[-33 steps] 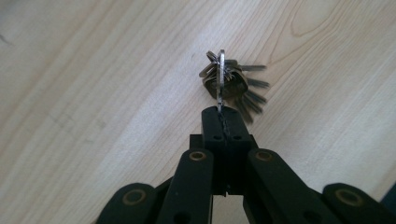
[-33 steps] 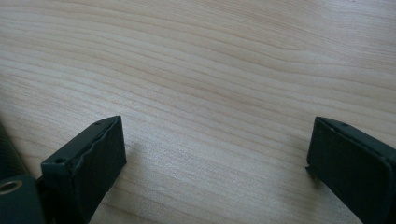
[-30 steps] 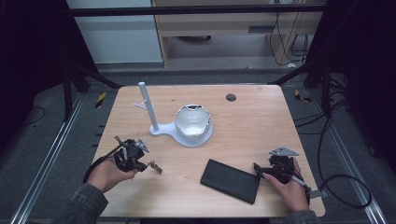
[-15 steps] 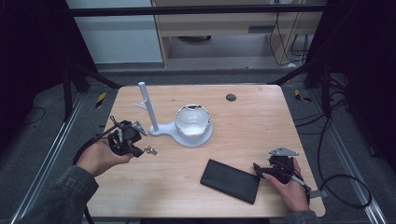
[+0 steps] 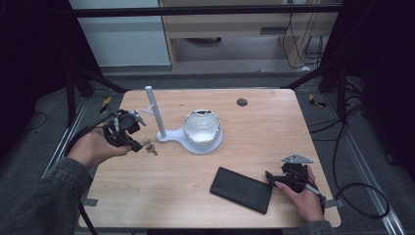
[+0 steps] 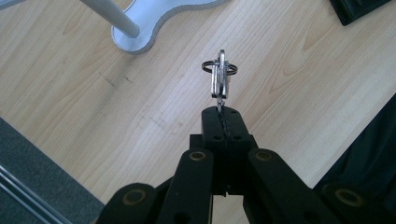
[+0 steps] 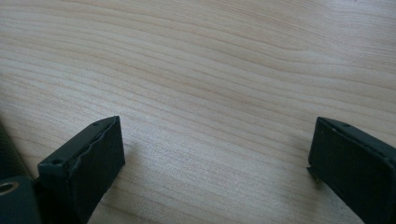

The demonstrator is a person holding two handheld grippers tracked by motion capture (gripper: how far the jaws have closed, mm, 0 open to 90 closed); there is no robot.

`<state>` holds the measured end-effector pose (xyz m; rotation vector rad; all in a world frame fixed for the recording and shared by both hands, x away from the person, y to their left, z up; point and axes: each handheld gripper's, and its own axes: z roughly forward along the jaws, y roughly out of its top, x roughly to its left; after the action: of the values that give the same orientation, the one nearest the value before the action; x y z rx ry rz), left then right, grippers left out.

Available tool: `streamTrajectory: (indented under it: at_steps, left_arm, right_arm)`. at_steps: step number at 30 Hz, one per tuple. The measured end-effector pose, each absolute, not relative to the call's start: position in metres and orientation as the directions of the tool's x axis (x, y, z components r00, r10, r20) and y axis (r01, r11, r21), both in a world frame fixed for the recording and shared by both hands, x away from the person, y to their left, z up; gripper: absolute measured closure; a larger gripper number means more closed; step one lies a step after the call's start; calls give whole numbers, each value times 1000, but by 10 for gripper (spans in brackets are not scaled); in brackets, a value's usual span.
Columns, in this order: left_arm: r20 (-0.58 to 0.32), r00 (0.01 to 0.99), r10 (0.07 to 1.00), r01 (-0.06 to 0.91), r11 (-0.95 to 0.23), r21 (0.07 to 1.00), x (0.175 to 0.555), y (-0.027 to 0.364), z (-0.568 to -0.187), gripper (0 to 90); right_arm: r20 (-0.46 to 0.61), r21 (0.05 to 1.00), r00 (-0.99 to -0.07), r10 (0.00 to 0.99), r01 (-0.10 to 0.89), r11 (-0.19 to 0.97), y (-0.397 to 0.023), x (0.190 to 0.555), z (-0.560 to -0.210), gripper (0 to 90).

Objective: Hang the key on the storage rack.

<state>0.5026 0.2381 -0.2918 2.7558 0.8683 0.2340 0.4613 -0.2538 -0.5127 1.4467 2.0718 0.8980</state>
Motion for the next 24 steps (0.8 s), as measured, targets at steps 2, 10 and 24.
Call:
streamTrajectory:
  at_steps: [2,10,24]
  left_arm:
    - [84,807,584,545,-793,271,505,238,-286,900]
    - [98,793,601,562,-784,263,516,238,-273,900]
    - [125,745,655,605,-742,287,545,239,-245,900]
  right_arm:
    - [0,730,-344,939,642,235,-254,461,-513,37]
    - [1,731,-344,939,641,235,-254,461,-513,36]
    - [0,731,-346,938,640,236,-254,462,-513,32]
